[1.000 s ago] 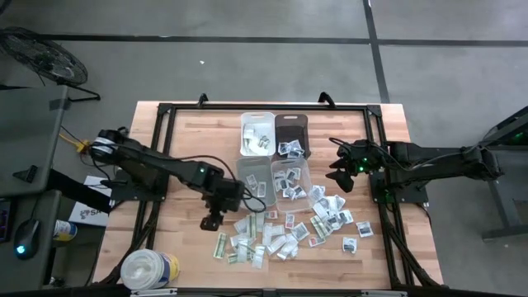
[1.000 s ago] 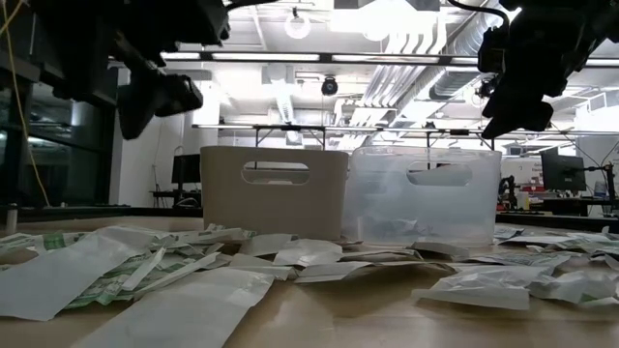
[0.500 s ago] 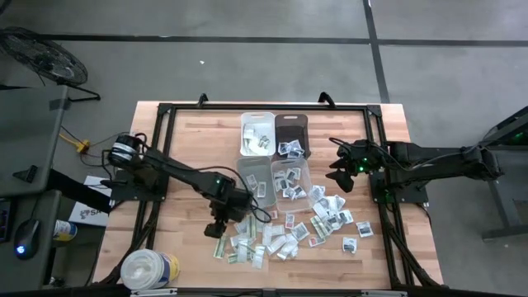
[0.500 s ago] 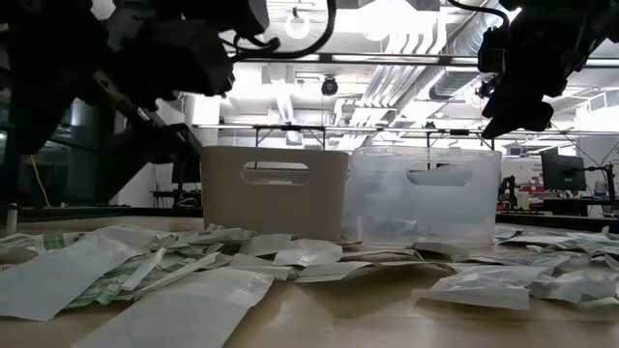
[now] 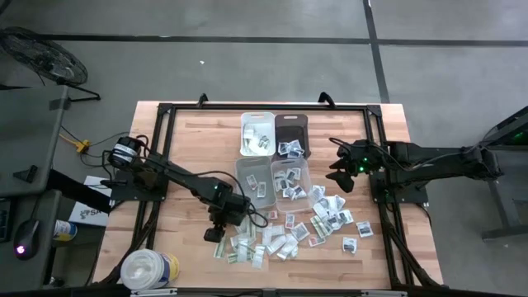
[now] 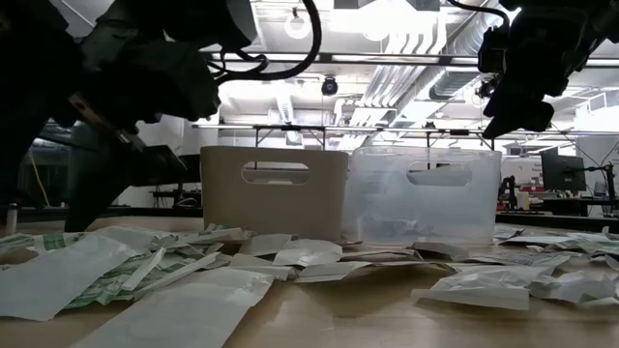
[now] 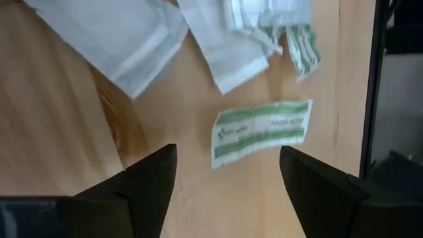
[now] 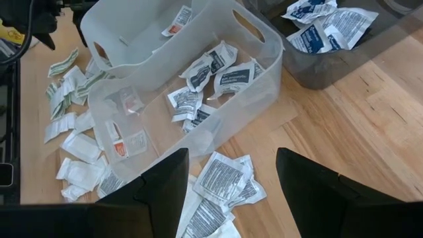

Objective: Pick & Place First Aid Supplies
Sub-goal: Put the green bandage pack into the white bin

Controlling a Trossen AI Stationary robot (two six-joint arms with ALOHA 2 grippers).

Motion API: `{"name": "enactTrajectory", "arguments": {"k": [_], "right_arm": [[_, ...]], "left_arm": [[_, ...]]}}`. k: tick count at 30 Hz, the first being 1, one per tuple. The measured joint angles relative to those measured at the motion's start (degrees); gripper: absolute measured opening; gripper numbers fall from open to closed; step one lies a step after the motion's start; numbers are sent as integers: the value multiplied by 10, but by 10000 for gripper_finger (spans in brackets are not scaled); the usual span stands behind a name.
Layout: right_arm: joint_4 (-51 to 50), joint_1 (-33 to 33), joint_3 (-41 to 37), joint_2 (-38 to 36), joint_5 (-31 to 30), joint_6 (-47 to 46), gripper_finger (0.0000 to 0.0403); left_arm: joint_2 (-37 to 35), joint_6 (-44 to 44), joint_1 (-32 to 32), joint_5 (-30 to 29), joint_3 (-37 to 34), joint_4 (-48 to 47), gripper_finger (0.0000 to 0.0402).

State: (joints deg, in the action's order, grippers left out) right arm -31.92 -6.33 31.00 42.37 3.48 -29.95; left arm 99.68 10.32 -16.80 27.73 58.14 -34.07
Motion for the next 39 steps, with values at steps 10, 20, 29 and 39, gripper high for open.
{"name": "enactTrajectory", "arguments": {"k": [10,20,29,39], "right_arm": [[-4,0,0,0,0,0,222],[-4,0,0,0,0,0,222],[-4,0,0,0,0,-11,222],[-4,0,0,0,0,-10,222]], "left_arm": [[0,41,-24,-31,-18,15,268],[-2,76,-36,-53,-27,45,268],[-2,95,-60,-67,-27,53,268],[-2,140,-88,-78,-27,78,268]]}}
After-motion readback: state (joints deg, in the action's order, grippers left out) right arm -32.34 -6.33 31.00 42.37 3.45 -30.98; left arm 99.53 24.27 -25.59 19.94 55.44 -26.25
